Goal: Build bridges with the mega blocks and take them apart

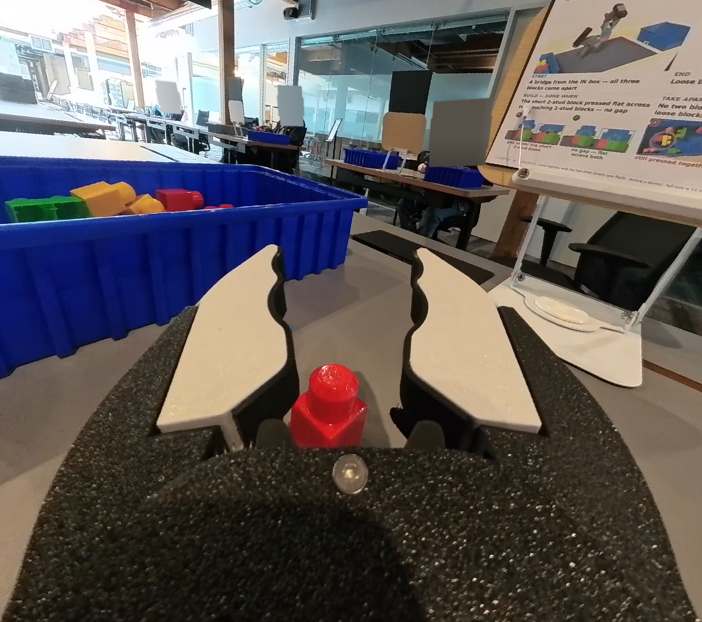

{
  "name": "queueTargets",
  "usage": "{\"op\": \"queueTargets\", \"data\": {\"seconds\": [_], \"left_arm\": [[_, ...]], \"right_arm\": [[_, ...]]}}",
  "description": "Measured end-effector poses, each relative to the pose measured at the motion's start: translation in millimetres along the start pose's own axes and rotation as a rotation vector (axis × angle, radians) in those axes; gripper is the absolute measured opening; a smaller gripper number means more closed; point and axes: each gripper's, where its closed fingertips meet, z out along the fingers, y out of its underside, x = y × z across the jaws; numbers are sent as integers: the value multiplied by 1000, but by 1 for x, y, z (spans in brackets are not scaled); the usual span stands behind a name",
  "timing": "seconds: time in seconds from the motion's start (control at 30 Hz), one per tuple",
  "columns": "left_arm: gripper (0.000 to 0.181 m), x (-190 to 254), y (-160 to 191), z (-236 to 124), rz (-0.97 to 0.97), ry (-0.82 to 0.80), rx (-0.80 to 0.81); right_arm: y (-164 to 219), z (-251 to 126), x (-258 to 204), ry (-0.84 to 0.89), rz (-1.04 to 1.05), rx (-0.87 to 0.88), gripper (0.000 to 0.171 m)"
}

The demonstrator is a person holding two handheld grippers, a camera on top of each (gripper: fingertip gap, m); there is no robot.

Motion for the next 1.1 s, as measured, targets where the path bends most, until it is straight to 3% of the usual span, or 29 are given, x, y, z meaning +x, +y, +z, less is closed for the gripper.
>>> {"op": "queueTargets", "data": {"seconds": [0.53,0.8,0.93,1.03,1.1], "left_arm": [[39,0,0,0,-2,0,2],[38,0,1,0,4,-3,2],[39,0,0,0,-2,1,5],[38,0,0,0,-9,5,7],[39,0,0,-1,-14,8,9]], "right_arm": [[5,1,-2,-5,-12,-39,63],[13,-9,7,16,-161,-161,57],[33,-16,-6,-141,-153,-294,52],[49,-21,-4,-199,-108,-382,67],[57,-28,-3,-238,-68,-429,67]]}}
